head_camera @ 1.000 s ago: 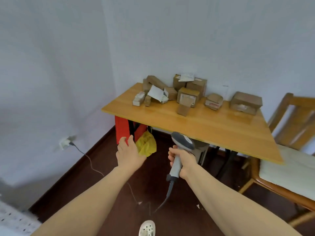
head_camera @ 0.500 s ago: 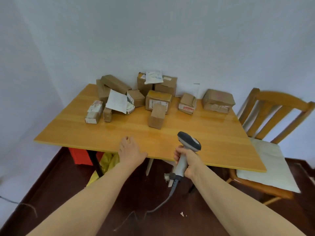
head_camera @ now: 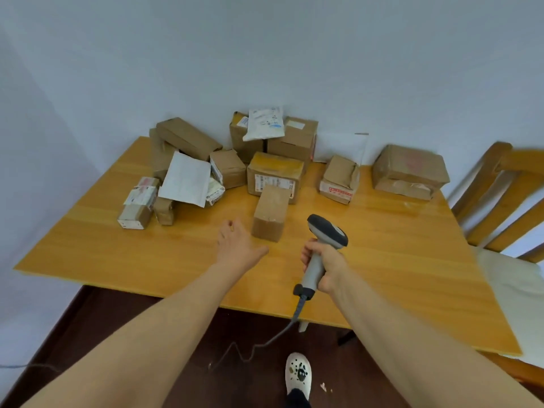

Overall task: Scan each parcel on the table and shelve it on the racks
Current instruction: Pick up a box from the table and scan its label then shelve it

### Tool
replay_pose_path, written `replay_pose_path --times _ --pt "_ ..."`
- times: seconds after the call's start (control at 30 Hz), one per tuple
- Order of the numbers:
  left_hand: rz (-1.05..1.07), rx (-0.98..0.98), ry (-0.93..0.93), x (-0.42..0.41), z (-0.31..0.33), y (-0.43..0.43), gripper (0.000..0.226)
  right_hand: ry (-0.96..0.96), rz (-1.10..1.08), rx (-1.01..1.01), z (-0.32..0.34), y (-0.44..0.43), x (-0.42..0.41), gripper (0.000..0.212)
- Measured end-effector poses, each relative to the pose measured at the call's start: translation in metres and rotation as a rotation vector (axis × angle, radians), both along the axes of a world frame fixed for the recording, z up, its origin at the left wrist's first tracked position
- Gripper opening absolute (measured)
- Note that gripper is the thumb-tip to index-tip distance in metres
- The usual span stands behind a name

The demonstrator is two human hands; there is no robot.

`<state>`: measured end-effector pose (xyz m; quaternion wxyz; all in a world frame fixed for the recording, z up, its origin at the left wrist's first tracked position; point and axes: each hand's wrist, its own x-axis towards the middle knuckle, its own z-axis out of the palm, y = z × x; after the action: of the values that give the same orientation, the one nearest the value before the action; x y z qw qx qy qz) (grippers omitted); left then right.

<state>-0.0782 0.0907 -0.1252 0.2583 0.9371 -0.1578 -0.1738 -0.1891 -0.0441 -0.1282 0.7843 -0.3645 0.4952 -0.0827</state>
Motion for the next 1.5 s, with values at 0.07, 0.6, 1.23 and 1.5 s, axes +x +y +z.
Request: replay_pose_path --times 0.07,0.6,1.23,1.5 --pt "0.013 0.028 -0.027 0.013 -0.001 -0.028 0.103 -0.005 0.016 0.020 -0.003 -0.026 0.017 0.011" --pt "0.121 0.177 0.184 0.073 -0.035 -0.120 0.110 0.076 0.083 0.216 -0.038 -0.122 0.072 0.010" --pt "0.470 -0.729 0.756 0.076 0.012 -0.033 0.038 -0.041 0.145 -0.048 -0.001 -0.052 0.118 0.038" --pt "0.198 -0.583 0.697 0.080 0.013 -0.014 0.064 -0.081 0.180 -0.127 0.009 -0.030 0.128 0.040"
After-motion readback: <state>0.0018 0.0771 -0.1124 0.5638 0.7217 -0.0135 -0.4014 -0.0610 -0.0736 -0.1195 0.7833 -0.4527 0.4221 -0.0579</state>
